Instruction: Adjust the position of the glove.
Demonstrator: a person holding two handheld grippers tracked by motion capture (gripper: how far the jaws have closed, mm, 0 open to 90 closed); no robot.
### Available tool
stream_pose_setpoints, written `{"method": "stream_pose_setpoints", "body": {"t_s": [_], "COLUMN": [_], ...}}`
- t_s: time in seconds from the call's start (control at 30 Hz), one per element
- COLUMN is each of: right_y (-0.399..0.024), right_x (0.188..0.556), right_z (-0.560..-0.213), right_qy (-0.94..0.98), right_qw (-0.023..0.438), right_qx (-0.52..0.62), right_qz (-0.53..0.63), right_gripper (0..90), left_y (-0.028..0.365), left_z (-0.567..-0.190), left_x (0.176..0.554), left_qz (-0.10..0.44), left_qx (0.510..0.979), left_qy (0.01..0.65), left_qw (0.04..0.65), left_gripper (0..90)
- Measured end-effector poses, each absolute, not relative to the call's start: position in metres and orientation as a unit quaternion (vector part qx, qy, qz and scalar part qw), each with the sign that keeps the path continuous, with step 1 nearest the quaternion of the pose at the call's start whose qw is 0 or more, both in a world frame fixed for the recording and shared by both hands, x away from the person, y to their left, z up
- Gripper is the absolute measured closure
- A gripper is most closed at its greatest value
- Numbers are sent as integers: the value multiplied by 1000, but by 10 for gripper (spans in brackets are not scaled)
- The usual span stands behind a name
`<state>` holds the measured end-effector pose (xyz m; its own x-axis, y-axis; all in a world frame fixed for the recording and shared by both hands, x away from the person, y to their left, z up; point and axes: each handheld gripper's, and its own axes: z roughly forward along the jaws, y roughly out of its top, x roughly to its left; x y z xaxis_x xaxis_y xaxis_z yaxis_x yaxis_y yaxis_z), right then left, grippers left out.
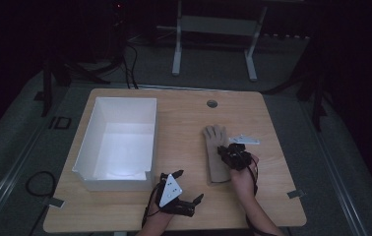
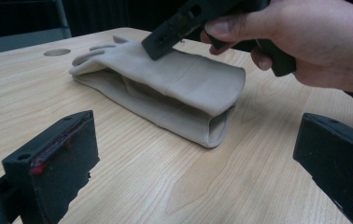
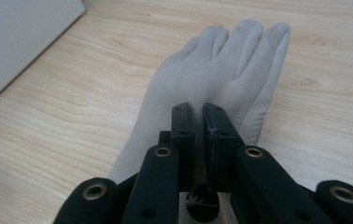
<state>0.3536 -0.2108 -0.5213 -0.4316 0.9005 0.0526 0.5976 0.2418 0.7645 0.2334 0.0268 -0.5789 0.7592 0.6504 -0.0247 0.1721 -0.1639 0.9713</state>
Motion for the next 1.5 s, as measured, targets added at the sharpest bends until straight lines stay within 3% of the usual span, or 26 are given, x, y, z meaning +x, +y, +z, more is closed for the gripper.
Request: {"method": "stream_pose_setpoints", "body": {"t_s": [0.73, 0.93, 1.13, 1.2, 1.33, 1.43, 1.5], "right_y": [-205, -211, -220, -221, -229, -235, -239], "right_x": [358, 357, 357, 357, 359, 361, 360], "right_z": [-543, -533, -516, -514, -510, -510, -510], "right_qy": [773, 767, 771, 773, 783, 786, 791], "right_qw": [185, 188, 196, 198, 168, 144, 152], "right_qx": [494, 488, 465, 461, 446, 439, 430], "right_qz": [352, 372, 387, 389, 401, 411, 407], "right_gripper": [773, 630, 395, 374, 179, 160, 172], "left_y": [27, 26, 25, 24, 17, 12, 9], "left_z": [-579, -579, -579, -578, -577, -577, -576], "left_x": [233, 234, 235, 235, 237, 239, 240], "left_qz": [205, 205, 204, 205, 202, 202, 194], "left_qx": [735, 735, 733, 735, 754, 772, 781], "left_qy": [280, 282, 289, 292, 279, 268, 268], "left_qw": [582, 581, 581, 577, 560, 540, 530], "left_gripper": [3, 4, 3, 4, 4, 4, 4]}}
